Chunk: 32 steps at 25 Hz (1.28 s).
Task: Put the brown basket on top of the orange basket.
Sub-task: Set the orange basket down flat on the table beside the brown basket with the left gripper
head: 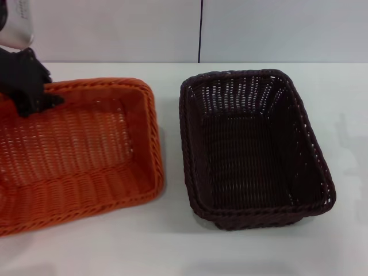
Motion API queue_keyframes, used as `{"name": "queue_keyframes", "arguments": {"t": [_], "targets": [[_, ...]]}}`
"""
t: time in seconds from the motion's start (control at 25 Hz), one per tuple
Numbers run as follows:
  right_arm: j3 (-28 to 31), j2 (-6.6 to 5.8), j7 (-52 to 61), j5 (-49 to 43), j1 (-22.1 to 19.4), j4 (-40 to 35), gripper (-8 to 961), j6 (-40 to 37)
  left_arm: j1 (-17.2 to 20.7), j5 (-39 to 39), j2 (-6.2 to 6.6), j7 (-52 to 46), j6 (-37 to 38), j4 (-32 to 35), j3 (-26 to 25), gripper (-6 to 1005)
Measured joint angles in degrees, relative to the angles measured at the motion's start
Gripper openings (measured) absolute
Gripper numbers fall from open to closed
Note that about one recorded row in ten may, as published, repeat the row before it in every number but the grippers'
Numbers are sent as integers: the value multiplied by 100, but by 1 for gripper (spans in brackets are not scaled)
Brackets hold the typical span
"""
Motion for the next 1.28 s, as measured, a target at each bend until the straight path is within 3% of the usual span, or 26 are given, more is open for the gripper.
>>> {"name": "queue_keyframes", "arguments": {"t": [0.24,0.44,0.56,0.68,0.76,0.92,0.96,1.28], "targets": [[-8,0,0,11,13,3,699,-103,-228,-123,-147,145,-154,85,106,167],[-8,-2,0,11,-13,24,698,-114,-365,-143,-187,164,77,387,253,167],[-8,-16,0,11,-21,29,698,-99,-502,-154,-193,142,588,967,482,167],[-8,-23,0,8,-18,32,697,-97,-502,-154,-193,142,588,967,482,167],[-1,-36,0,-3,2,34,697,-100,-759,-94,-212,-29,1371,1881,629,167],[23,-44,0,-15,18,45,696,-107,-680,-92,-220,-262,1875,1882,913,156],[29,-46,0,-19,21,51,697,-108,-634,-72,-222,-484,2137,1860,1125,176],[45,-55,0,-30,37,89,698,-120,-654,68,-227,-732,2295,1932,1402,339]]}}
